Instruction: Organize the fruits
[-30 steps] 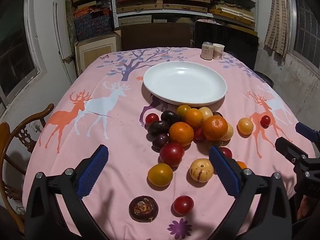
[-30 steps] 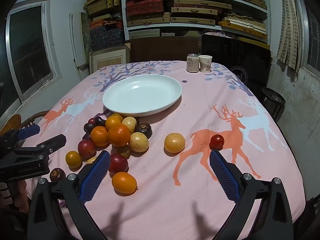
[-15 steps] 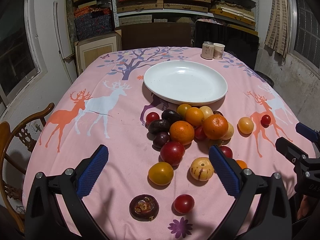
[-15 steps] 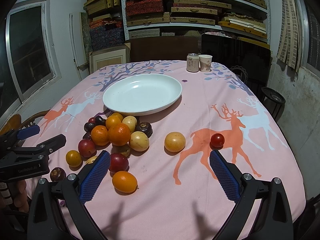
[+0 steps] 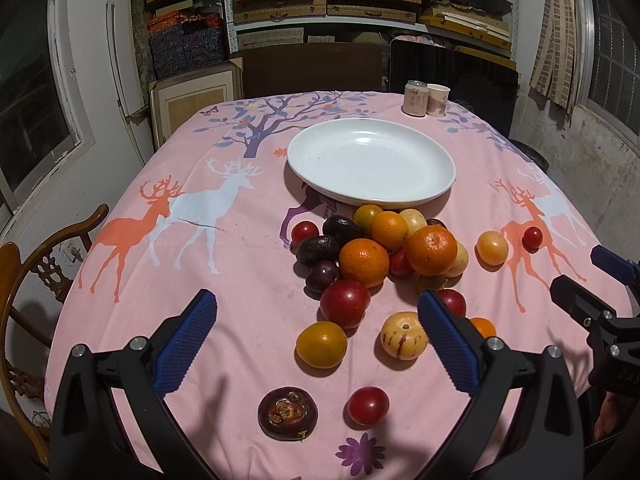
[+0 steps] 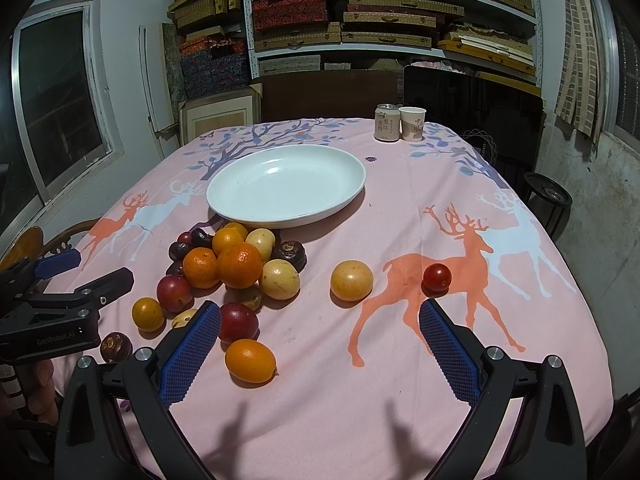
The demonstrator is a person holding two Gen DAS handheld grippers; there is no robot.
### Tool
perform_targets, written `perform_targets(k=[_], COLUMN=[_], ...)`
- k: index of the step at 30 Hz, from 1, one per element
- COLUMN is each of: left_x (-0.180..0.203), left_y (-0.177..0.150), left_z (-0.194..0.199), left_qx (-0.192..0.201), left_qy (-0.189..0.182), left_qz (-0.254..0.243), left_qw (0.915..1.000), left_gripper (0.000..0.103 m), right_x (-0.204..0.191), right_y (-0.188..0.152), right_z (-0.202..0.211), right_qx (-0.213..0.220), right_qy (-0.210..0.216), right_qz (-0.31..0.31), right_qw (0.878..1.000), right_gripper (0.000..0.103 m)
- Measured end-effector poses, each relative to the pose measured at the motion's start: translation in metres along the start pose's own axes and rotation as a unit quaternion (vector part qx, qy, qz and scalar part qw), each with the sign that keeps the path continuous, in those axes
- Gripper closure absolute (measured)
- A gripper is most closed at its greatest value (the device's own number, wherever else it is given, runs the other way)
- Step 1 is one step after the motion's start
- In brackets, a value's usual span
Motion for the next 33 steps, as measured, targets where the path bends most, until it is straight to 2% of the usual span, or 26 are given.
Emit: perform_targets(k=[33], left_x=[-0.0047], left_y=[-0.0079], left_z=[-0.0018], left_qx=[-0.002], left_qy=[0.001], left_qz=[0.001], left_qw=[1.0], left_gripper=[0.004], right_x=[-0.0025], right_y=[0.0005], right_z=[-0.0011], right_qx=[-0.003], right_qy=[0.005], right_qz=[0.002], right_qw=[1.0], right_gripper=[0.004])
Point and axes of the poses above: each gripper's, at about its wrist camera, not at the fingertips, and z roughly against the way its jaws point, x to its right, y to its top, the point moved 10 cm from there along -z, roughly the way its jaws point, and after that the axes turned 14 degrees about z, right-handed, at the moved point
